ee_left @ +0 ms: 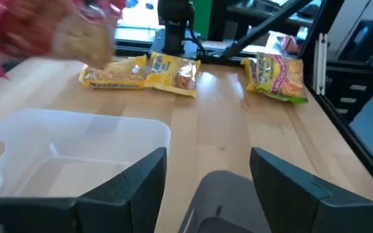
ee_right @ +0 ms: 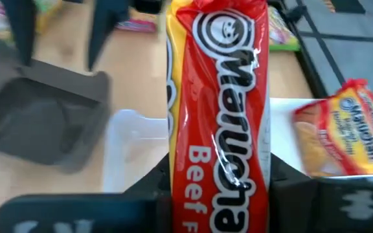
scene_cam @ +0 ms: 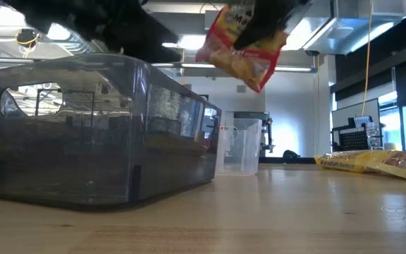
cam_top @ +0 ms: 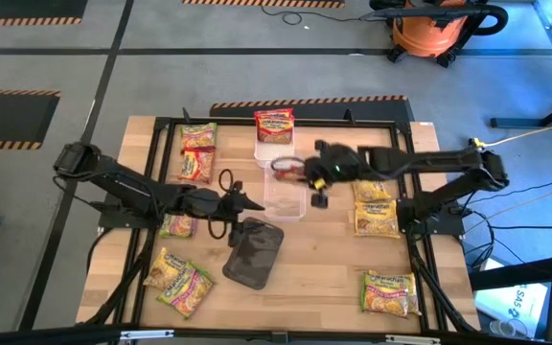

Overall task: Sort Maruchan noodles
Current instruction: Put the red noodle pack into the white bin

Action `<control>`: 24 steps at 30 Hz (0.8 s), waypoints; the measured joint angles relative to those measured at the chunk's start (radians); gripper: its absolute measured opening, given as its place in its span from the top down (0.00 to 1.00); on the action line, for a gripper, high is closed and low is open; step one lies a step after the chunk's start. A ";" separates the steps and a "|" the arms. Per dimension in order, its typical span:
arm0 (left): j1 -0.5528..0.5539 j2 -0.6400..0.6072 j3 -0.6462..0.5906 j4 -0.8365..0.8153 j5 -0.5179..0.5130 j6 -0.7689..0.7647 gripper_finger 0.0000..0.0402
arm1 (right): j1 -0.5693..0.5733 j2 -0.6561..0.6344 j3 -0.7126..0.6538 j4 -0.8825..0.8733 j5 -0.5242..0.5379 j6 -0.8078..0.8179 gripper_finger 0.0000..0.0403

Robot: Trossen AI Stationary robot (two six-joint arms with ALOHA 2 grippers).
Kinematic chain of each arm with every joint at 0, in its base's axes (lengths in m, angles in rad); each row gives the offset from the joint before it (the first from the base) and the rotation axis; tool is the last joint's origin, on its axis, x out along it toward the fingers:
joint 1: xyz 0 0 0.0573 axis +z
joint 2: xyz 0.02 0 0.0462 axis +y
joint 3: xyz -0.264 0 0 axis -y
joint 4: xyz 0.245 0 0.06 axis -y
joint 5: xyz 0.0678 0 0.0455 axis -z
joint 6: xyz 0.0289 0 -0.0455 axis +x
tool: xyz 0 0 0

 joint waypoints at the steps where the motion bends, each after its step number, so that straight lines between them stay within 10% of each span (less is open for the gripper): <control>1: 0.000 0.001 -0.018 0.020 -0.002 0.001 0.46 | -0.030 0.020 0.024 -0.017 -0.010 -0.026 0.80; 24: 0.000 0.003 -0.045 -0.006 0.040 -0.026 0.46 | -0.483 0.629 0.582 -0.123 -0.303 -0.388 0.80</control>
